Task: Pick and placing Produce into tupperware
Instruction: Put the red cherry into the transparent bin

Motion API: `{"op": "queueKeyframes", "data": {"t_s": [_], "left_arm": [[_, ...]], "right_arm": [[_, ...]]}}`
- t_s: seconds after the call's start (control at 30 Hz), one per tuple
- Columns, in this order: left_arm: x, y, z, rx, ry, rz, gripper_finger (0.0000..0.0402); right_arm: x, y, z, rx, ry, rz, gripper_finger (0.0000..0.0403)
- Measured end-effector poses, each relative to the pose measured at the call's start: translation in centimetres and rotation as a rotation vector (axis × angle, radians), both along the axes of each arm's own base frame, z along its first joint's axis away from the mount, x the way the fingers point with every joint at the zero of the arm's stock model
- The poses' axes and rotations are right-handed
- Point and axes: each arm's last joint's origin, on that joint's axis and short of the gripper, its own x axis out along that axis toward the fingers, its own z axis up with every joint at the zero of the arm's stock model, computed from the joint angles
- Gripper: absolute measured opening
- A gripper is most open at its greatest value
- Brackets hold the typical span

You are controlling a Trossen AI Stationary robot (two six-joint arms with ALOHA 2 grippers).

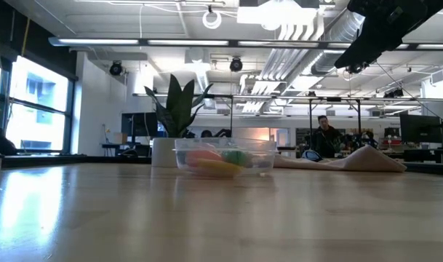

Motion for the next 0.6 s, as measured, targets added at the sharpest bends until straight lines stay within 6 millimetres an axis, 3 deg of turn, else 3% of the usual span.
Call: {"op": "queueKeyframes", "data": {"t_s": [0.6], "left_arm": [[-0.6, 0.7, -2.1, -0.008, -0.024, -0.002, 0.0191]], "right_arm": [[0.0, 0.0, 0.0, 0.000, 0.000, 0.000, 0.0000]]}}
